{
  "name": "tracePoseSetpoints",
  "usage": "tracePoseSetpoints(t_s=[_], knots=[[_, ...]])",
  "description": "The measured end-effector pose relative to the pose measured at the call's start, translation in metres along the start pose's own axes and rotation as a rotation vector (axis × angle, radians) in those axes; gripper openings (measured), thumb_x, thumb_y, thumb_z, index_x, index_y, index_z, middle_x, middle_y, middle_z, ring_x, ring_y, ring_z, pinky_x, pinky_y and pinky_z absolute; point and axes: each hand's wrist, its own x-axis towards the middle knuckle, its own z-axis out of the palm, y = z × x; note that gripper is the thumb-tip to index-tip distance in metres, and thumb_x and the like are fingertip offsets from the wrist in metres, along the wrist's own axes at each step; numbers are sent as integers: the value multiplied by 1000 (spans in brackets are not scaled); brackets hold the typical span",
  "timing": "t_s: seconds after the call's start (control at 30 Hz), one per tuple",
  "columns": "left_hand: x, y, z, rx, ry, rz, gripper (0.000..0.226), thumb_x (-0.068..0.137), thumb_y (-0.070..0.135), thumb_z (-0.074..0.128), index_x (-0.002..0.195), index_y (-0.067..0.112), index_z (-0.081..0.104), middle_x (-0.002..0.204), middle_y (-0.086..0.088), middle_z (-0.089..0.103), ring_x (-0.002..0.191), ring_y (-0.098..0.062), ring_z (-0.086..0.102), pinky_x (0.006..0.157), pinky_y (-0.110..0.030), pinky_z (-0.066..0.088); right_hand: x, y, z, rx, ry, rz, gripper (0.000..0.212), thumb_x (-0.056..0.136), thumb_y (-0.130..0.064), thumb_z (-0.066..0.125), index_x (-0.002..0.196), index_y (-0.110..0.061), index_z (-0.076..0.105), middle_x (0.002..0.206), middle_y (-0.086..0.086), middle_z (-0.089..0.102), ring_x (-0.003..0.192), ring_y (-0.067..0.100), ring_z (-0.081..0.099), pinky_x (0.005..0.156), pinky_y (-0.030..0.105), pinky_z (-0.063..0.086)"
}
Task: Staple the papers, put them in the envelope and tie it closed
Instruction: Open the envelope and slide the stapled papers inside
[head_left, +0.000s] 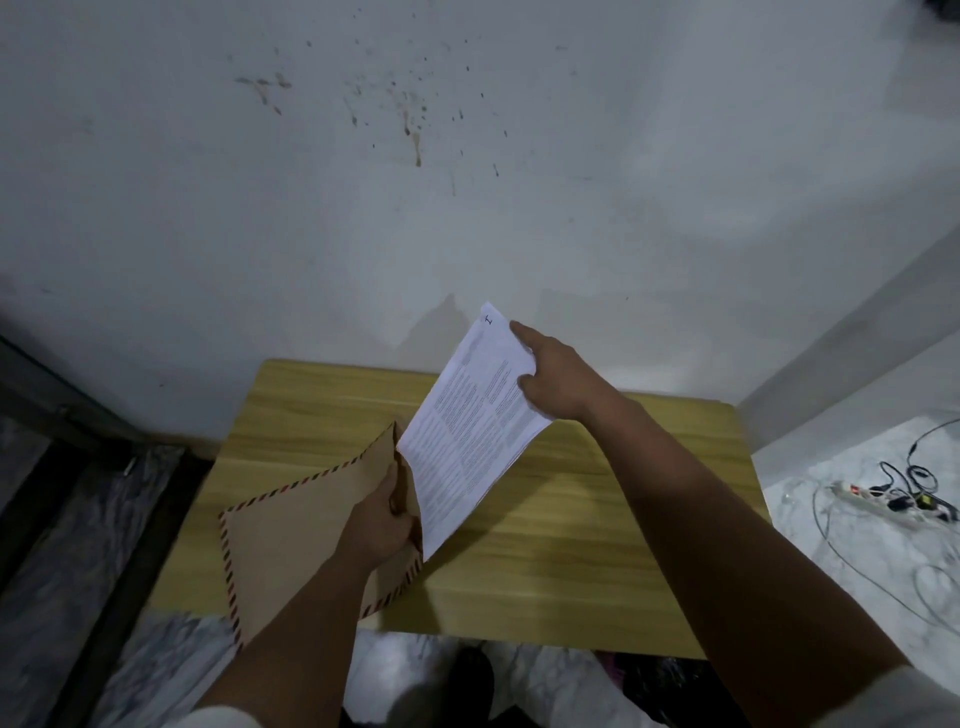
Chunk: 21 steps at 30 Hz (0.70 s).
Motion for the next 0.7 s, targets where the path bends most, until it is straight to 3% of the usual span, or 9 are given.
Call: tracePoseSetpoints(t_s=[0.13,0.27,0.57,0.7], knots=[[1,-5,6,-28,-3,18,91,93,5,60,163,32,7,138,-20,61,98,-29,69,93,-44,59,1,-7,13,-15,-2,-20,76,95,-5,49,161,-24,17,159,5,39,139,27,44,103,29,38],[2,-6,11,47,13,21,89,96,5,58,163,20,2,139,-25,59,109,-32,66,95,-35,55,3,-8,14,-48,13,-42,75,96,-5,49,161,-25,18,157,5,42,134,28,48,103,35,44],[4,-2,16,20,47,52,100,91,5,67,164,24,2,126,-14,63,108,-26,61,93,-30,52,1,-7,27,-27,-21,-37,75,96,-7,49,161,-26,16,156,6,44,132,28,51,103,36,46],[10,-2,19,-5,68,11,91,94,12,66,164,30,10,126,-20,66,106,-30,65,96,-34,55,-6,-7,46,25,3,-22,75,97,-8,48,161,-30,16,143,7,56,115,27,60,93,38,53]])
